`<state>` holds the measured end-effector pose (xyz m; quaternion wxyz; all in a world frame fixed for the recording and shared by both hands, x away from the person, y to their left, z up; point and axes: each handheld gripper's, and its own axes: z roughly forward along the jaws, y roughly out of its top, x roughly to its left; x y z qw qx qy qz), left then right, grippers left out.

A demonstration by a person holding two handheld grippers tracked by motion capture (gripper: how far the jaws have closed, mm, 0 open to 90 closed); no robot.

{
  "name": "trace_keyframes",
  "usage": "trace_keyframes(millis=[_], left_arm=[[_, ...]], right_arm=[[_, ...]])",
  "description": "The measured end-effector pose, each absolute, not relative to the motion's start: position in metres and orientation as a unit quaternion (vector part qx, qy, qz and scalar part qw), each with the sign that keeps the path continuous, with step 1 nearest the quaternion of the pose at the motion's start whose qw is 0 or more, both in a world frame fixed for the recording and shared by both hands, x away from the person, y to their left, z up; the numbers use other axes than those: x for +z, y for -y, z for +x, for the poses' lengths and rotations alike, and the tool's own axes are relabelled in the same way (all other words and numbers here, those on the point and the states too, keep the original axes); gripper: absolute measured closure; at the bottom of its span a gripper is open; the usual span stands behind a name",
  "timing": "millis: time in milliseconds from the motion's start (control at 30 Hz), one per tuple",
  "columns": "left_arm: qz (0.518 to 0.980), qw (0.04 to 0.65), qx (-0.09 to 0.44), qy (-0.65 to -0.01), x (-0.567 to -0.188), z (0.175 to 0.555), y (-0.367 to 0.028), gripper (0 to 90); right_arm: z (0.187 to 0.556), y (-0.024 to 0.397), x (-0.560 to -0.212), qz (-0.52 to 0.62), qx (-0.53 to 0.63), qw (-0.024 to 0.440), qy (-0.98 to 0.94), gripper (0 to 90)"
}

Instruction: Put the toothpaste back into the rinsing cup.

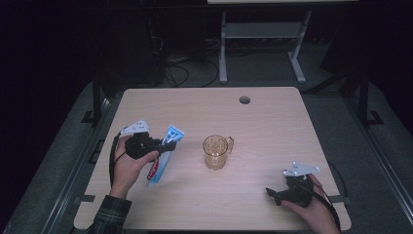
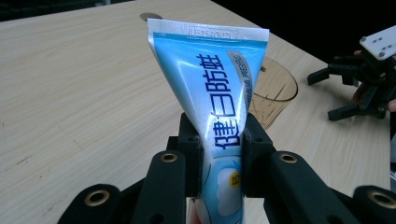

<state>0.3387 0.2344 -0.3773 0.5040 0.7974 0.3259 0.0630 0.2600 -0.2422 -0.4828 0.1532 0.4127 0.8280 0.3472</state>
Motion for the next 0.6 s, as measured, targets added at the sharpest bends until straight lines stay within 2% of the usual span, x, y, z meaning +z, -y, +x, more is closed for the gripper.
trace_keyframes(millis=[600], left_arm=[[0.793, 0.526, 0.076, -0.299, -0.352, 0.345, -0.221, 73.6]], right_arm=[[0.260, 0.242, -0.483, 0.412, 0.347, 0.154, -0.828, 0.5]])
